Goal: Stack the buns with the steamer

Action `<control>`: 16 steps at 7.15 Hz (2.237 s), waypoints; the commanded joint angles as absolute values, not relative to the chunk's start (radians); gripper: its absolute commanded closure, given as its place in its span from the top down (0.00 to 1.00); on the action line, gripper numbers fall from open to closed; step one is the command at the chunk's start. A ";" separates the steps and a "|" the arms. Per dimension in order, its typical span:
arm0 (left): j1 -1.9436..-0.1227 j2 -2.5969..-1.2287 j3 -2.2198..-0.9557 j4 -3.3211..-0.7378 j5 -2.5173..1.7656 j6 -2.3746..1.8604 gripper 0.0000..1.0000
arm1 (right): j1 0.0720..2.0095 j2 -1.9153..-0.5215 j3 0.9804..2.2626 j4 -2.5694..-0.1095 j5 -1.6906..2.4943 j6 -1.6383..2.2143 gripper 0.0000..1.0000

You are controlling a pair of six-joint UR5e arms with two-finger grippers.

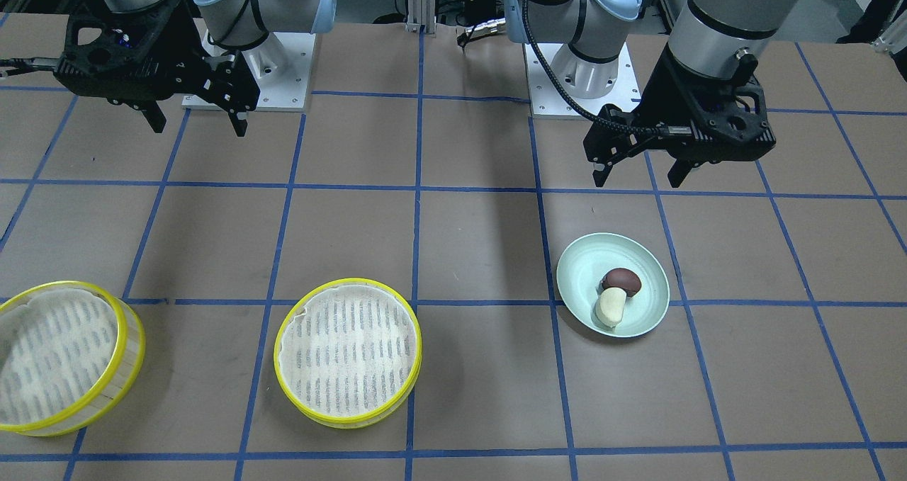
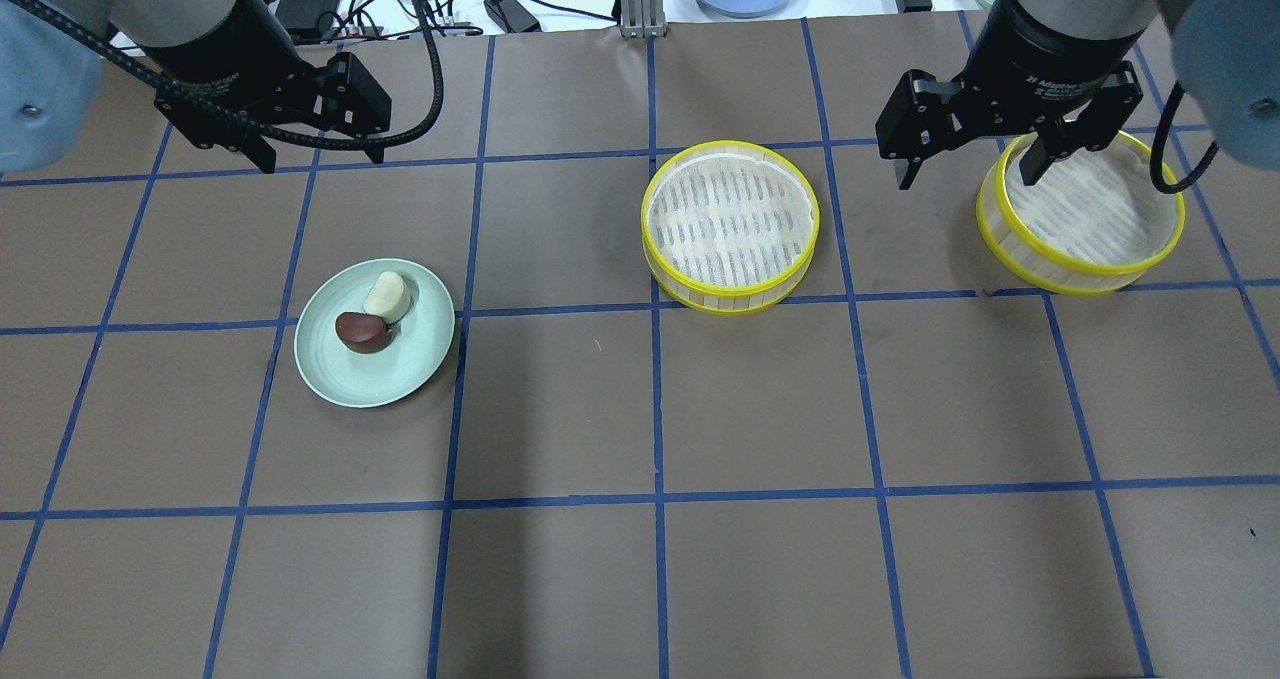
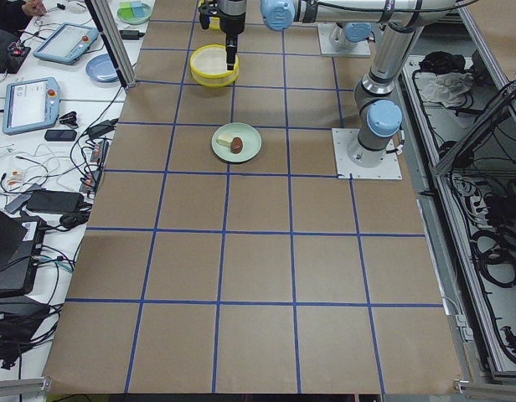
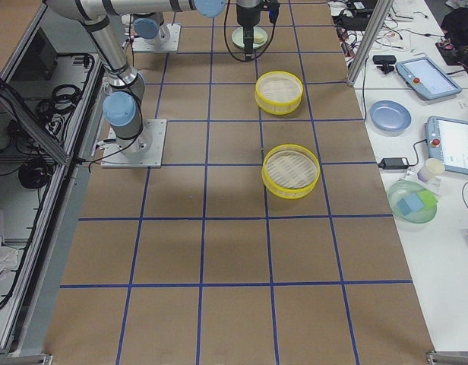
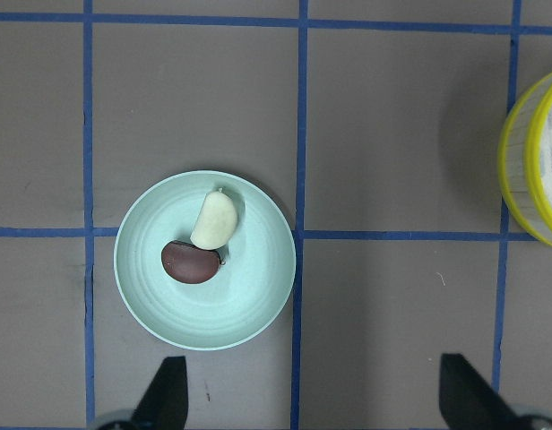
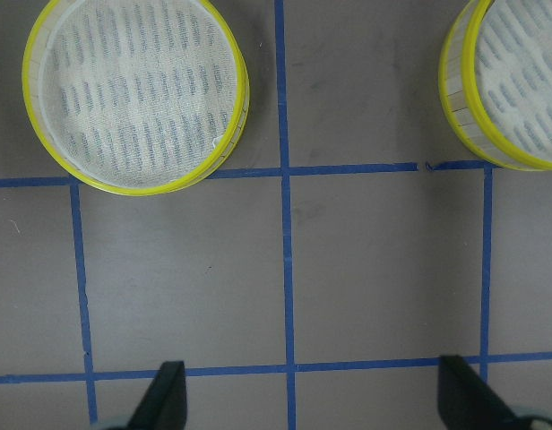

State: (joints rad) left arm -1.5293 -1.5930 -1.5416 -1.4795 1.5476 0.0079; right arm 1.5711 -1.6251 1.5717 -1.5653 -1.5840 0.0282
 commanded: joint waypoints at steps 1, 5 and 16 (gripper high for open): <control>-1.529 -1.589 -1.542 -1.479 1.545 0.009 1.00 | 1.571 -1.623 1.572 -1.565 -1.586 0.028 1.00; -1.487 -1.658 -1.654 -1.421 1.549 0.085 1.00 | 1.366 -1.528 1.557 -1.667 -1.575 -0.110 1.00; -1.416 -2.057 -1.741 -1.197 1.569 0.387 0.96 | 0.953 -0.984 1.506 -2.126 -1.536 -0.796 0.81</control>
State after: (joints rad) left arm -1.4159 -2.0329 -1.7414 -1.2101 1.5594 0.3861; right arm 0.9568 -1.0217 1.5164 -2.0984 -1.5385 -0.7939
